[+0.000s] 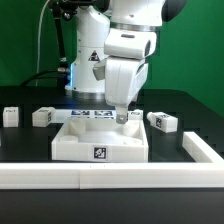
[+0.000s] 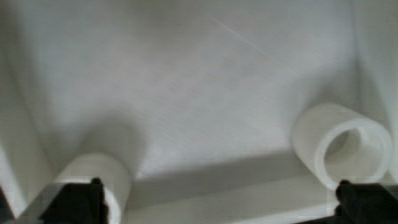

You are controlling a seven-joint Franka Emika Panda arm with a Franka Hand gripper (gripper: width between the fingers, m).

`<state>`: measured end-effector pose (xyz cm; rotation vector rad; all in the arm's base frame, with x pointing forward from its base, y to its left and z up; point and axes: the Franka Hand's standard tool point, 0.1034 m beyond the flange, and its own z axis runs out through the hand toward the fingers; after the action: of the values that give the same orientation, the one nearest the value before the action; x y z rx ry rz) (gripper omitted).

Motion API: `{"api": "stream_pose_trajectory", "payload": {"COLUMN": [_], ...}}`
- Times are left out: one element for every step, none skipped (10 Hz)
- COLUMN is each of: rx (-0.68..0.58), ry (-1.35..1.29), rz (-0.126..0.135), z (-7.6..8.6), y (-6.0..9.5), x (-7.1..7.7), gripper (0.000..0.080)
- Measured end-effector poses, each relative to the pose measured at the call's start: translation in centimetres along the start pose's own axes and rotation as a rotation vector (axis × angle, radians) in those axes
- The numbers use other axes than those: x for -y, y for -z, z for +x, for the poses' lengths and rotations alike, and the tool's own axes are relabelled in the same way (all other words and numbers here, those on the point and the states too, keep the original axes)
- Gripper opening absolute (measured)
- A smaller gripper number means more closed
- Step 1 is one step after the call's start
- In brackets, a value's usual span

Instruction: Assemble one leg

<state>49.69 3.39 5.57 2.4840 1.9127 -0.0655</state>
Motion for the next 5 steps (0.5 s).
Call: {"api": "stream_pose_trajectory", "payload": {"rx": [-0.007,-0.012,-0.009,-0.007,-0.007], "ry": [0.031,0.088,0.138,0.140,0.137], "rz": [-0.008,-0.013,-0.002,0.007,0.006], "z": [-0.2,-0.5,-1.0,-1.5,-1.5], "y": [-0.4,-0.7,-1.0,-1.1,-1.1], "x": [1.1,2.3,3.2,3.6,3.5], "gripper": [0.0650,0.0650,0.0650,0.0650,0.0650]}}
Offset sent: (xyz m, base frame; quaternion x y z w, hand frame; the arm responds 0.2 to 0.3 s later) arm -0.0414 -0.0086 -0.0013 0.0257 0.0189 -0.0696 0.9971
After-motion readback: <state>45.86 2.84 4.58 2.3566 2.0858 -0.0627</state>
